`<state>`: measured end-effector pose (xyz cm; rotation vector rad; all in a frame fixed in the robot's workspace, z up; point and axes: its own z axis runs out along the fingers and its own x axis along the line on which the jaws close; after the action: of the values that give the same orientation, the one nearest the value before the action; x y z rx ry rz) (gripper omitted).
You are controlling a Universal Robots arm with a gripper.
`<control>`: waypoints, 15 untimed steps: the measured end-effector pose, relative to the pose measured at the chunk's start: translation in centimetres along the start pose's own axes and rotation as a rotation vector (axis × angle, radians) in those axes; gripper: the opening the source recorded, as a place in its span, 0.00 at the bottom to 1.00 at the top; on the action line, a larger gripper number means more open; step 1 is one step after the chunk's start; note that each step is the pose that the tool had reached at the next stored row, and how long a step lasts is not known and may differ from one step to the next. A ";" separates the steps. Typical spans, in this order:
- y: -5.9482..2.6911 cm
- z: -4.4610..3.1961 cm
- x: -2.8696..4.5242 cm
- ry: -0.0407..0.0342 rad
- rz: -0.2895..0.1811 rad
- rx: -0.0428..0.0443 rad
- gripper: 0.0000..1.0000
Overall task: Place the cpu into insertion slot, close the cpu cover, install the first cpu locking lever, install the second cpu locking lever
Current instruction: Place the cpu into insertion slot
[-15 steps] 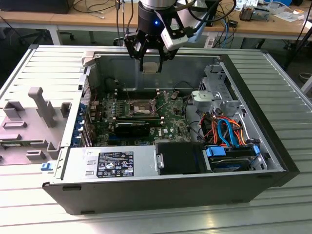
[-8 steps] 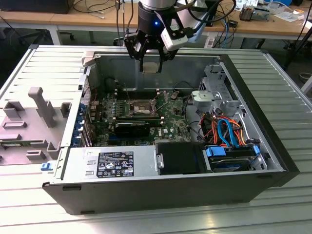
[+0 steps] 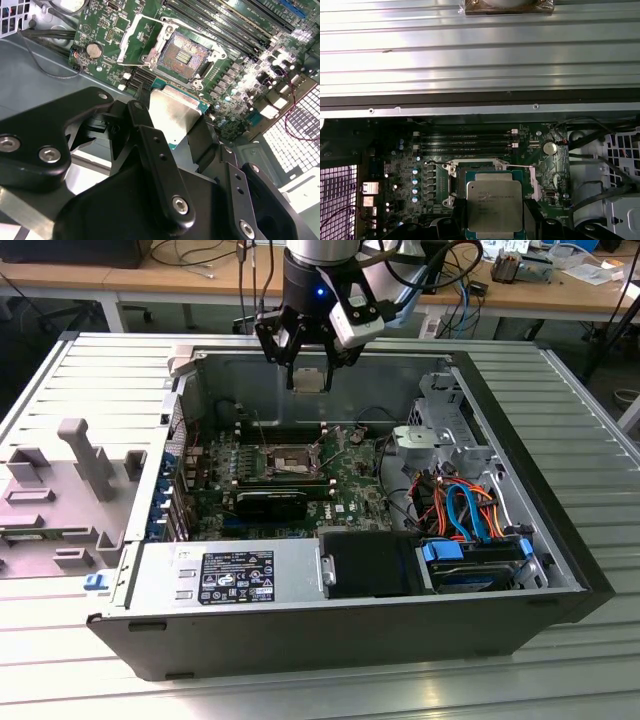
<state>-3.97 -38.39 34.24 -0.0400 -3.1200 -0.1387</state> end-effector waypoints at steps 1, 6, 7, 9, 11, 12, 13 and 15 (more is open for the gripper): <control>0.00 0.01 0.00 0.0000 0.000 0.0000 0.54; -0.02 0.26 -0.01 -0.0001 0.000 0.0000 0.54; -0.03 0.28 -0.01 0.0000 0.000 0.0000 0.54; -0.03 0.31 -0.01 0.0000 0.000 0.0000 0.54; -0.03 0.34 -0.01 0.0000 0.000 0.0000 0.54; -0.03 0.36 -0.01 0.0000 0.000 0.0000 0.54; -0.04 0.39 -0.01 0.0000 0.000 0.0000 0.54; -0.04 0.44 -0.01 0.0000 0.000 -0.0001 0.54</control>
<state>-3.97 -38.39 33.80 -0.0401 -3.1200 -0.1388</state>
